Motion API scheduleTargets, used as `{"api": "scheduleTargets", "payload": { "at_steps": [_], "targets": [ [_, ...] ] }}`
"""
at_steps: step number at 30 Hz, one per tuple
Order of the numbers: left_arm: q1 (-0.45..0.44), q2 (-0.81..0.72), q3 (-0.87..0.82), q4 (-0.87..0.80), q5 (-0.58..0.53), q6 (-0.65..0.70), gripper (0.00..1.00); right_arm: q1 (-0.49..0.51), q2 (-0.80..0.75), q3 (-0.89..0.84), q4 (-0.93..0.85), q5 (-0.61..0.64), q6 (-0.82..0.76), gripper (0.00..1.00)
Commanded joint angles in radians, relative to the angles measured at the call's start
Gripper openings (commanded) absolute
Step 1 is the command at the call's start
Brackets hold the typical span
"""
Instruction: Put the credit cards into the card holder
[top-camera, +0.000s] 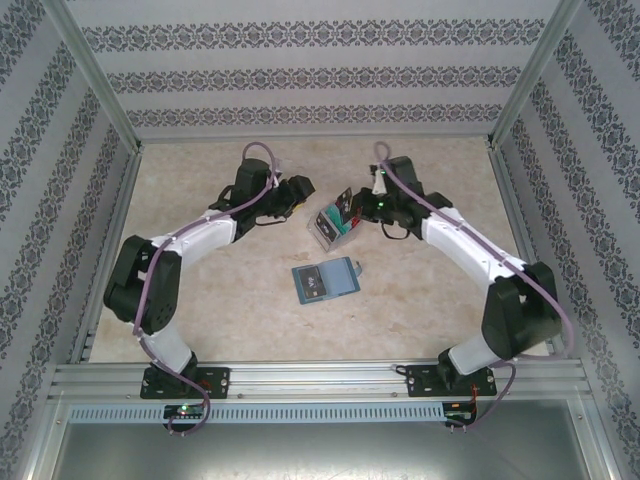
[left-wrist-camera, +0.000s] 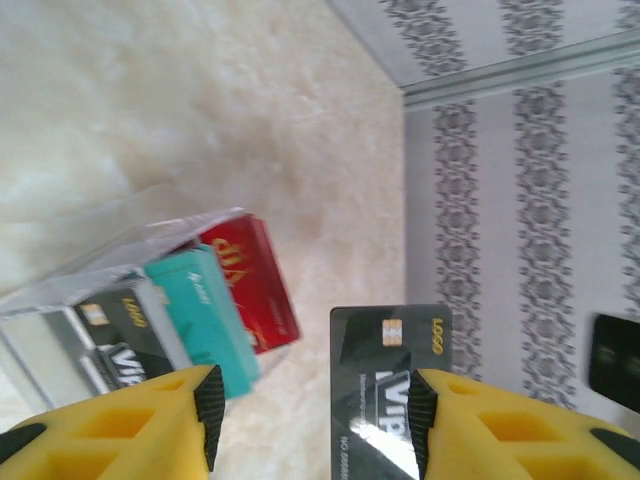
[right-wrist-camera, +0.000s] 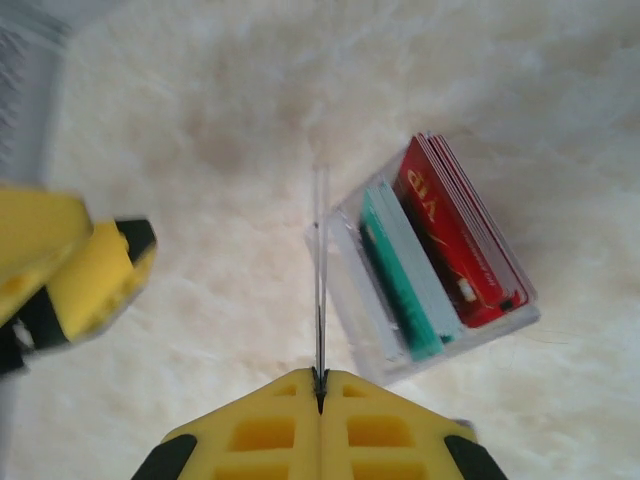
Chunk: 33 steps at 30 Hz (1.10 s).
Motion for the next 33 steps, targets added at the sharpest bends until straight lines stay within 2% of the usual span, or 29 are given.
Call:
{"api": "scheduleTargets", "payload": {
  "at_steps": [1,6,11,18,21,29,31,33],
  "targets": [
    [-0.010,-0.028,-0.077,0.163,0.082,-0.098,0.55,-0.034,-0.058,-0.116,0.285,-0.178,0.345,0.00],
    [-0.049,-0.040,-0.096,0.233,0.125,-0.176,0.58,-0.060,-0.085,-0.236,0.551,-0.247,0.609,0.00],
    [-0.073,0.008,-0.083,0.353,0.161,-0.268,0.57,-0.062,-0.075,-0.248,0.596,-0.289,0.653,0.00],
    [-0.078,-0.008,-0.055,0.285,0.130,-0.266,0.25,-0.065,-0.041,-0.233,0.595,-0.360,0.644,0.00],
    [-0.078,-0.017,-0.055,0.261,0.117,-0.255,0.20,-0.065,-0.032,-0.226,0.576,-0.380,0.621,0.00],
    [-0.077,-0.021,-0.071,0.265,0.107,-0.269,0.17,-0.073,-0.006,-0.227,0.544,-0.434,0.581,0.00],
    [-0.077,-0.022,-0.074,0.265,0.108,-0.268,0.14,-0.076,-0.002,-0.228,0.534,-0.436,0.572,0.00],
    [-0.077,-0.028,-0.080,0.256,0.111,-0.267,0.06,-0.085,0.002,-0.228,0.524,-0.447,0.555,0.01]
  ]
}}
